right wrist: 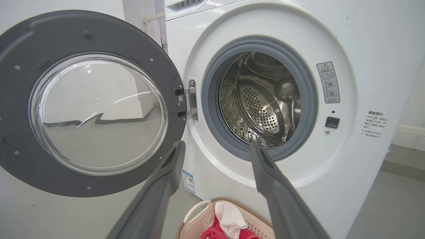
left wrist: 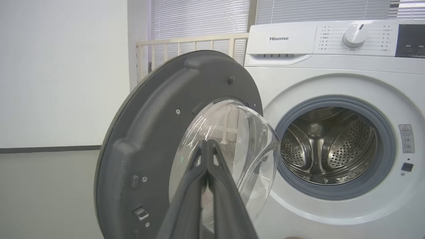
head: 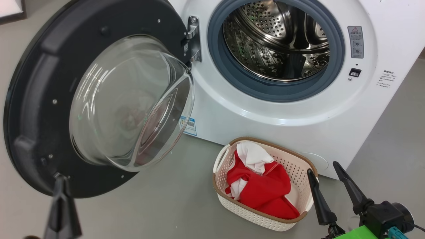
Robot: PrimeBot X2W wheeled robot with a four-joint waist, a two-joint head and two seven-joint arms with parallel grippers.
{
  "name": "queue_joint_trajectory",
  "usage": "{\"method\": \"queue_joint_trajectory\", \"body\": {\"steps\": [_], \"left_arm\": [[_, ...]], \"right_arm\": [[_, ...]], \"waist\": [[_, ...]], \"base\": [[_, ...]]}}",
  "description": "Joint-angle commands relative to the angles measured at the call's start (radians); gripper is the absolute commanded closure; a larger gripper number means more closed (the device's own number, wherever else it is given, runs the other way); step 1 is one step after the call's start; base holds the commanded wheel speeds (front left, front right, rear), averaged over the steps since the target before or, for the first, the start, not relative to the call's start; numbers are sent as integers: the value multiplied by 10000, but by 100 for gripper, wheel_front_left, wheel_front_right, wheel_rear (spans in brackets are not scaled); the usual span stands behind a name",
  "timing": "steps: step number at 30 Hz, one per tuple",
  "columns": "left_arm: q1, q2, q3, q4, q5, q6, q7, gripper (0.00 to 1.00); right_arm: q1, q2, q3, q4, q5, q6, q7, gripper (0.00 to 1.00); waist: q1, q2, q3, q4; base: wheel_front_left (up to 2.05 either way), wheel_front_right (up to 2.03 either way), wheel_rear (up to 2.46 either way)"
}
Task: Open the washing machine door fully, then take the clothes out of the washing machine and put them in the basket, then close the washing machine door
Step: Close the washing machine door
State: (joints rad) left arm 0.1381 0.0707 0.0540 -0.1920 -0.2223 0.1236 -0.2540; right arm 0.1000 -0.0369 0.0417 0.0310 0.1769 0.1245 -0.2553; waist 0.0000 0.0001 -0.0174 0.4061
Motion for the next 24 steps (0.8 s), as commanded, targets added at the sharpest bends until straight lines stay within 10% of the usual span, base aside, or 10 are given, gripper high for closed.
{"method": "queue_joint_trajectory", "body": {"steps": [1, 10, 24], "left_arm": [[-534, 26, 537, -487, -71, 17, -74, 100], [-1342, -48, 1902, -953, -967, -295, -76, 100], [-4387, 423, 4882, 2050, -6323, -1075, 922, 100]], "right_arm": [[-161, -133, 190, -230, 20, 62, -65, 0], [-74, -133, 171, -211, -8, 62, -65, 0], [49, -133, 253, -78, 63, 62, -65, 0]], "waist": [[0, -1, -19, -25], [0, -1, -137, -87], [0, -1, -340, -301]], "base": [[0, 0, 0], [0, 0, 0], [0, 0, 0]]}}
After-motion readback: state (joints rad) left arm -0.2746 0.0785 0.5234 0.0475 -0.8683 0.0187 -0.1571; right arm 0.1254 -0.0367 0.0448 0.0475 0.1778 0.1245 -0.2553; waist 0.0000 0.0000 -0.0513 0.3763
